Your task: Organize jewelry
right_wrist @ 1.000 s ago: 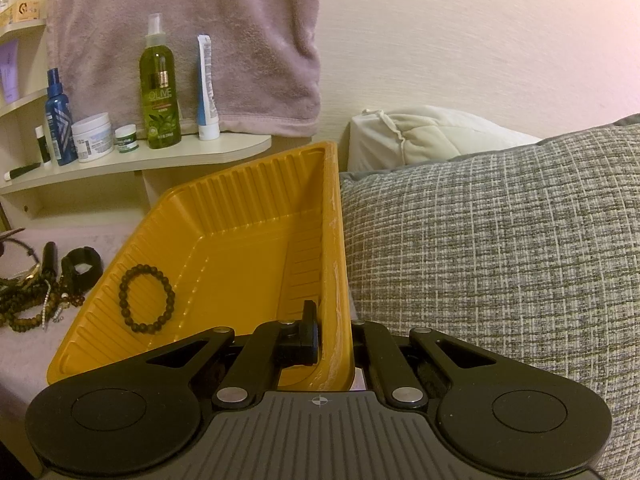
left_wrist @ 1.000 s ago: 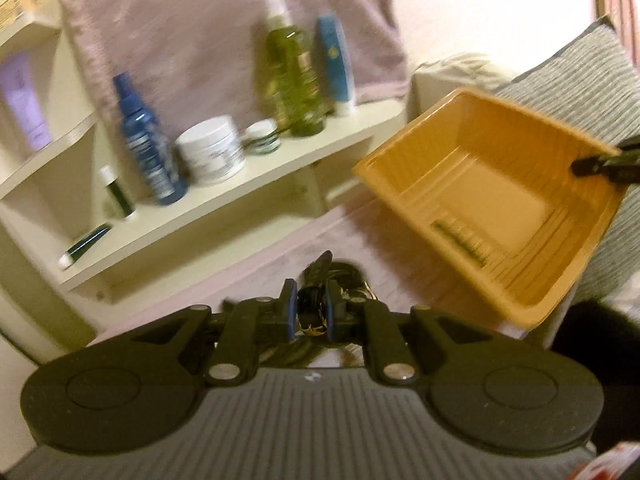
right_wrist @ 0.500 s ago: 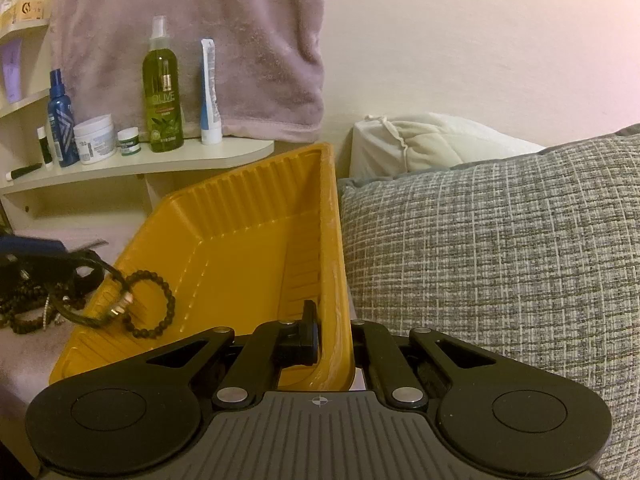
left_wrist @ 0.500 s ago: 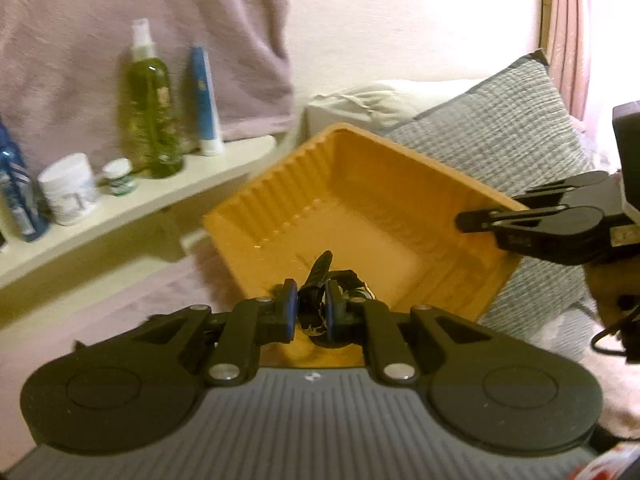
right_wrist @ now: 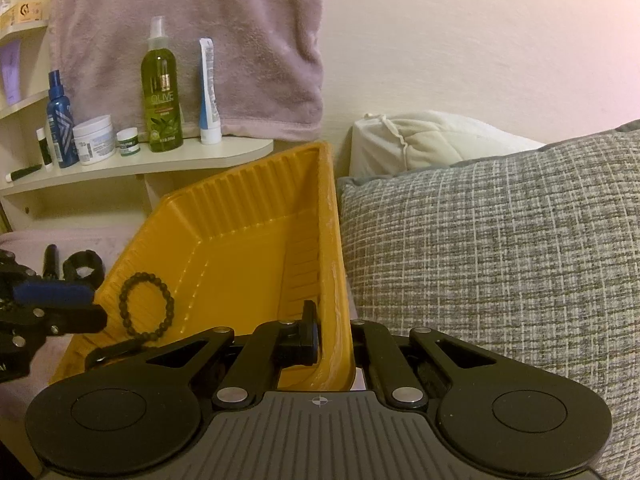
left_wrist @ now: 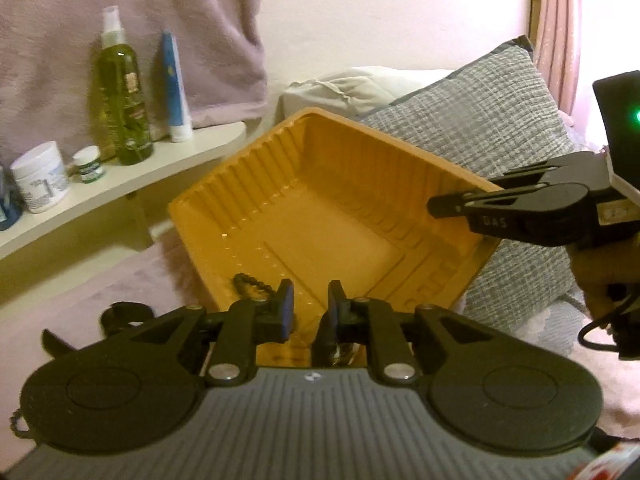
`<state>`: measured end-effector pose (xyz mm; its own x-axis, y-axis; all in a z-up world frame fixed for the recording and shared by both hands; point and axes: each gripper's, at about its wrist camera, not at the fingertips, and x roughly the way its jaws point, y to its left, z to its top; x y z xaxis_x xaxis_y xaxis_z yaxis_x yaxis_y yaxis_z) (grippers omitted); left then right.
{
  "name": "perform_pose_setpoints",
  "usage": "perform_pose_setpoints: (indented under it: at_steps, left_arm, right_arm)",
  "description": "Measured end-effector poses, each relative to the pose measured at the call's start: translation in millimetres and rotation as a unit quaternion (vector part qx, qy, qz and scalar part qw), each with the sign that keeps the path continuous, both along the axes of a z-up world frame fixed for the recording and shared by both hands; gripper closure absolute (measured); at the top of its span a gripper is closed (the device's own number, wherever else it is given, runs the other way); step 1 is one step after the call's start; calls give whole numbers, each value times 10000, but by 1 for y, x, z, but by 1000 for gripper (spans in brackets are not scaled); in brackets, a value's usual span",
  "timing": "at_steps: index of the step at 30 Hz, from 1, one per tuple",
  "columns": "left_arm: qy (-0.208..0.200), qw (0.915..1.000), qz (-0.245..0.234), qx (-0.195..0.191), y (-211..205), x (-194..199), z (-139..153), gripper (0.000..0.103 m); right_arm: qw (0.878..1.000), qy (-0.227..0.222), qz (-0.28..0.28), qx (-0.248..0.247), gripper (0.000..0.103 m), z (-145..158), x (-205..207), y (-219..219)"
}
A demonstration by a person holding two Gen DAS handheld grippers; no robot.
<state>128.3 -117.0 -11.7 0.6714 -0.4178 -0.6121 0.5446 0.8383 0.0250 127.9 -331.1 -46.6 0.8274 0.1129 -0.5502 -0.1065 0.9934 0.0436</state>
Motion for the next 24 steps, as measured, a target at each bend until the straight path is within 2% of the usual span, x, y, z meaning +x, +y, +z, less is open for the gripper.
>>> perform_pose_setpoints:
  at_steps: [8,16,20,24]
  left_arm:
    - [-204,9967,756,226,43,-17,2,85]
    - [-189,9841,1657,604,105,-33,-10,84]
    - [-187,9784,1813,974,123,-37,-23,84]
    - [-139,9758,1863,1136,132,-39,-32,84]
  right_arm:
    - [10000,17,9,-22,99,-1,0,0]
    - [10000,43,-5,-46,99,-3,0,0]
    - [10000,47,-5,-60,99,-4,0,1]
    - [10000,45,-2,-79,99,-4,0,1]
